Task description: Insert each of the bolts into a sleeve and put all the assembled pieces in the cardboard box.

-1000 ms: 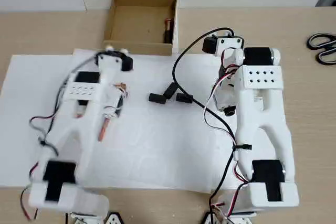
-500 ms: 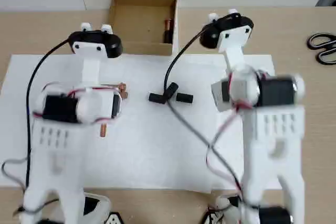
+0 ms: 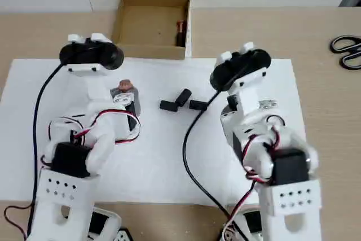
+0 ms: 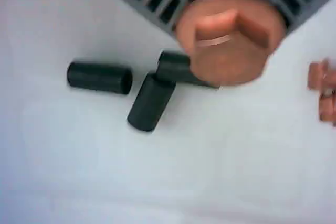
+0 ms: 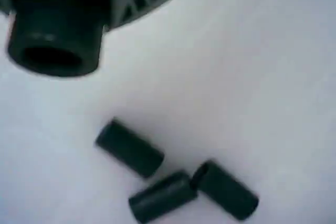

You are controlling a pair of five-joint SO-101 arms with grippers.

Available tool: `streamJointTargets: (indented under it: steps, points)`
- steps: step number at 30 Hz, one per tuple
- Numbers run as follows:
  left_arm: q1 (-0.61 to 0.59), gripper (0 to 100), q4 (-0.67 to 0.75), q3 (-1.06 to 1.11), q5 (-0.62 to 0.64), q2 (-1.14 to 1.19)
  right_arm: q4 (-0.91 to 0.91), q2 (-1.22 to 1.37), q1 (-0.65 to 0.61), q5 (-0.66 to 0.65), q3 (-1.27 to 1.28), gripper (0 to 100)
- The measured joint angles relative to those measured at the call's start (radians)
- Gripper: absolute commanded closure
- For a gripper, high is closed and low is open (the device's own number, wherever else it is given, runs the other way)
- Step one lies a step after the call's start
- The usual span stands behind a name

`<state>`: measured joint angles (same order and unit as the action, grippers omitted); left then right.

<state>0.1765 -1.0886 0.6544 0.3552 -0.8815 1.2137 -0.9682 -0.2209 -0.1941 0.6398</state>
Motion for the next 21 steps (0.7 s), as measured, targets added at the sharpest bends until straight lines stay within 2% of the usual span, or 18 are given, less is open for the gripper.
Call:
streamJointTargets:
  steps: [5,12,15,21]
  points:
    - [0.0,99,0.051,0.009,0.069,-0.014,-0.267,-0.158,-0.015,0.012,0.279,99.4]
    - [0.0,99,0.187,0.009,0.083,0.048,-0.517,-0.459,-0.107,0.107,0.663,99.5]
    - [0.012,99,0.281,0.009,0.083,0.114,-0.574,-0.594,-0.132,0.123,0.789,99.5]
    - [0.098,99,0.414,0.009,0.084,0.224,-0.563,-0.799,-0.147,0.152,0.957,99.5]
